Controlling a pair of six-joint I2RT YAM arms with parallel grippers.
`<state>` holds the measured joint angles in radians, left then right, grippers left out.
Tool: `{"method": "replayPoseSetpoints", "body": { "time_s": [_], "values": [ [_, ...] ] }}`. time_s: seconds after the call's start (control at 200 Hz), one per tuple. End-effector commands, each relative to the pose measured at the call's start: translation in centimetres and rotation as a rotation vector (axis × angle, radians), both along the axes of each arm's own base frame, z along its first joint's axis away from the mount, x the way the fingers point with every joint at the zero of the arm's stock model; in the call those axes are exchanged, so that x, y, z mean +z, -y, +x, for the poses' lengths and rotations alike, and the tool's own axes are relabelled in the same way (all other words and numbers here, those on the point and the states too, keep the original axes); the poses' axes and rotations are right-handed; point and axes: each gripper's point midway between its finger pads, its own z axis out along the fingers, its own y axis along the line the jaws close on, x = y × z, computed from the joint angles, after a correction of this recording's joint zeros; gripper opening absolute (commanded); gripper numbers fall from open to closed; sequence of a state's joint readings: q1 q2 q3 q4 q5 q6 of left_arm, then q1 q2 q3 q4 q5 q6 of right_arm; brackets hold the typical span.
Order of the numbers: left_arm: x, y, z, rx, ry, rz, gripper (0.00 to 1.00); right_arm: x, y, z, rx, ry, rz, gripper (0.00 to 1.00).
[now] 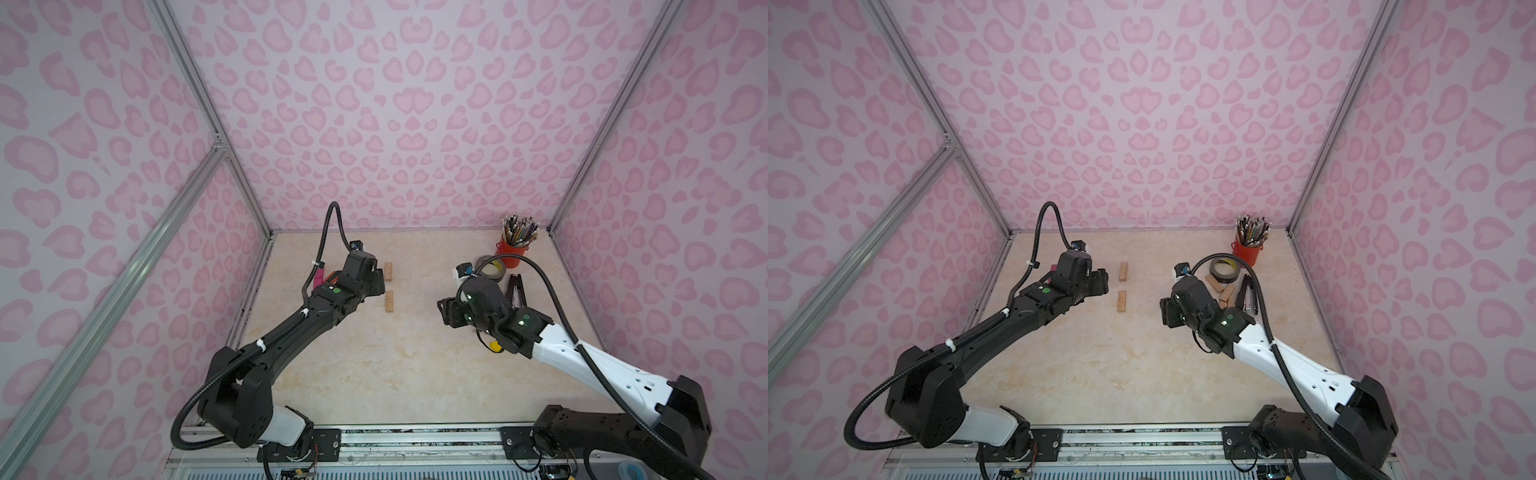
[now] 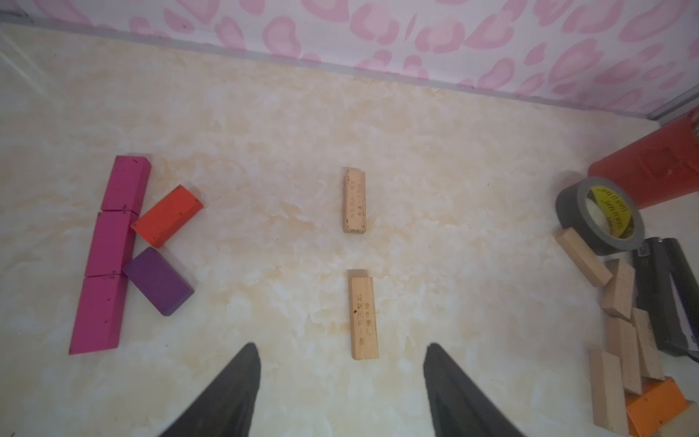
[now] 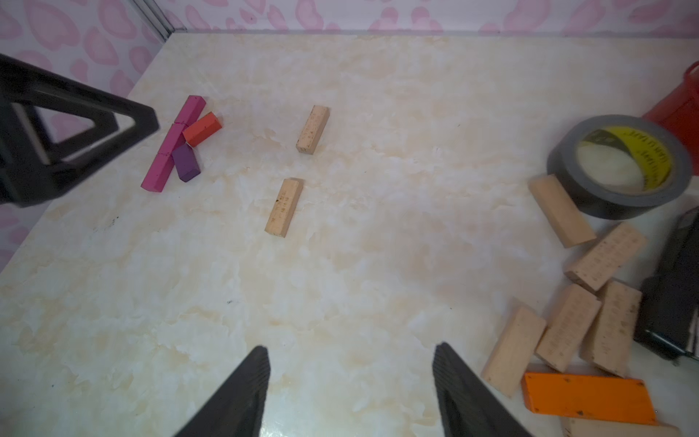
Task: Assemble the letter k with building blocks
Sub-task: Place the building block at the center of the board, then assemble the building block at the center of the board.
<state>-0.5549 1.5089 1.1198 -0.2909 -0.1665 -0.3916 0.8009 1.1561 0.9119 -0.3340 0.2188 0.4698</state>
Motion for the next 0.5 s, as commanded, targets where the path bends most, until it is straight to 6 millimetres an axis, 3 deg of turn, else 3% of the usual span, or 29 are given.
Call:
{"method": "replayPoseSetpoints", "body": {
  "time_s": [0.0, 0.16, 0.34, 0.365, 0.496],
  "values": [
    [-3.0, 1.1, 0.1, 0.046, -0.105, 0.004, 0.68, -0.2, 2.5, -0.8, -0.032, 0.059, -0.015, 0.81],
    [-6.6, 3.4, 1.3, 0.019, -0.196, 0.039, 0.65, -0.7, 4.8, -1.5, -0.089, 0.072, 0.002, 0.91],
    [-10.5, 4.3, 2.0, 0.014, -0.278, 0.083, 0.6, -0.9, 4.7, -1.4, -0.082, 0.054, 0.011, 0.92],
    [-9.9, 4.9, 2.8, 0.011, -0.261, 0.071, 0.59, -0.9, 4.6, -1.4, -0.079, 0.052, 0.012, 0.93],
    [-11.4, 5.6, 3.4, -0.008, -0.294, 0.078, 0.53, -1.0, 4.6, -1.3, -0.075, 0.049, 0.007, 0.93]
  ]
}}
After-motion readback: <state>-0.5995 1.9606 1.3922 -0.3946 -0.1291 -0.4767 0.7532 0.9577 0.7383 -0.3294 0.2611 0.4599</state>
